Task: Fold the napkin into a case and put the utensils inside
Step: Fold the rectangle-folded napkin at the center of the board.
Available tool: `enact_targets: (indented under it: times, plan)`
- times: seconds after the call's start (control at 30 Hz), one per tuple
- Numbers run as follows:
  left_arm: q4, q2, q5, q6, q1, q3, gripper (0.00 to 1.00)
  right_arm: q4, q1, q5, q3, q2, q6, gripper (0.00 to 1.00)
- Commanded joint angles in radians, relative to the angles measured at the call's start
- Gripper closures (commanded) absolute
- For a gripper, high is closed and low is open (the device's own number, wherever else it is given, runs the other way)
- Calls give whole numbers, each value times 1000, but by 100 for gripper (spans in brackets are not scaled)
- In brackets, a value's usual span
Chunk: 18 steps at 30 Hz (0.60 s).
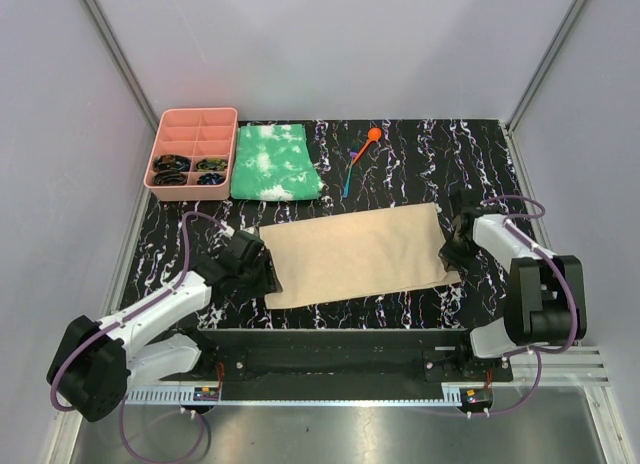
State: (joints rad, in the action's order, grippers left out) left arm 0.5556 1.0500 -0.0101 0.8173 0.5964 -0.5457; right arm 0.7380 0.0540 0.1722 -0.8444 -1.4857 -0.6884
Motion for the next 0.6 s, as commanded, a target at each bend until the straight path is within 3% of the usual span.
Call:
enact_targets:
  times: [0.0, 0.13, 0.33, 0.57]
  plan:
    - [12, -25, 42, -7, -3, -10, 41, 55, -2, -10, -42, 88, -7, 100]
    - [41, -24, 71, 17, -3, 0, 40, 98, 0, 9, -64, 123, -11, 100]
    - [47, 25, 59, 29, -3, -2, 50, 112, -2, 10, -68, 156, -11, 100]
    - [53, 33, 76, 34, -3, 12, 53, 127, -2, 9, -74, 188, -14, 100]
